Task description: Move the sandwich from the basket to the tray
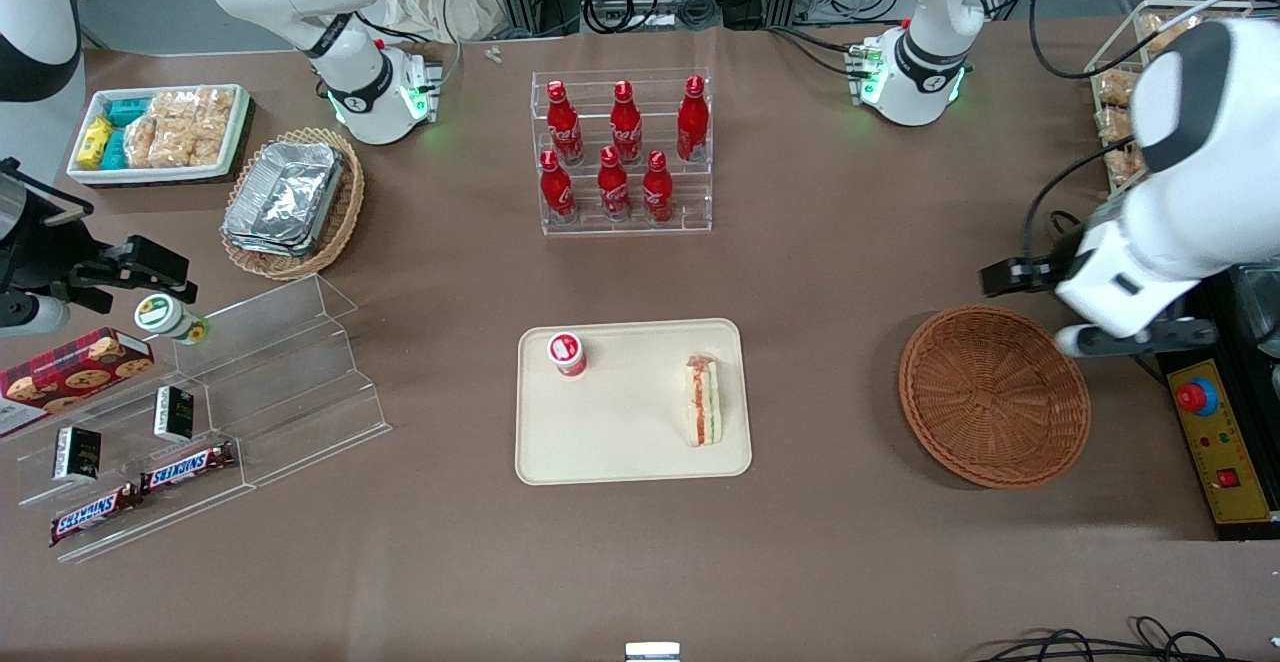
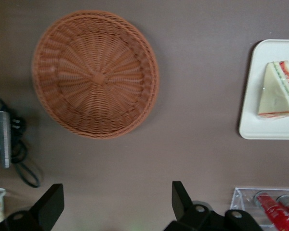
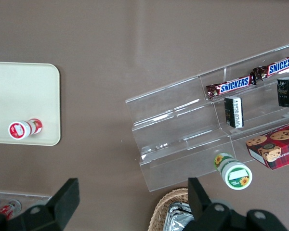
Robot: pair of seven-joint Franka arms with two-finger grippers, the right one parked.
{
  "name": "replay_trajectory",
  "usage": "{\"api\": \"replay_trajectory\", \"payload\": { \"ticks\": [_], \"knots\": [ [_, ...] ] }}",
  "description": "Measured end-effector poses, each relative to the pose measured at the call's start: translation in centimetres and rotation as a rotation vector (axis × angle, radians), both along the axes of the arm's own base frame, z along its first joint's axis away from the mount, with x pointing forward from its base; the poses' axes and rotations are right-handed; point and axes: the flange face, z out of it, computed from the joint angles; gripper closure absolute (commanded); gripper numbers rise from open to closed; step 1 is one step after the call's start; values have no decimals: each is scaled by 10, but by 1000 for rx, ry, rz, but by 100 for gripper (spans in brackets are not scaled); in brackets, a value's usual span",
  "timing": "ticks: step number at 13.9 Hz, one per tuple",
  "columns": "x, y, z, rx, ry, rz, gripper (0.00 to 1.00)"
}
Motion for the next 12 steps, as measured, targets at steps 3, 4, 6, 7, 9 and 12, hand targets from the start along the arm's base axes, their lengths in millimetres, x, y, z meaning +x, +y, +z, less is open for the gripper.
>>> {"api": "replay_trajectory", "payload": {
  "ticks": [3,4,6,7,9,12],
  "knots": [
    [-4,17,8,6,2,0,1],
    [-3,16,10,8,-4,-2,1],
    [-1,18,15,44,-17,-32,1],
    [-1,20,15,84,-21,-61,1],
    [1,22,13,132,-22,-89,1],
    [6,19,14,135,-32,-99,1]
  ]
}}
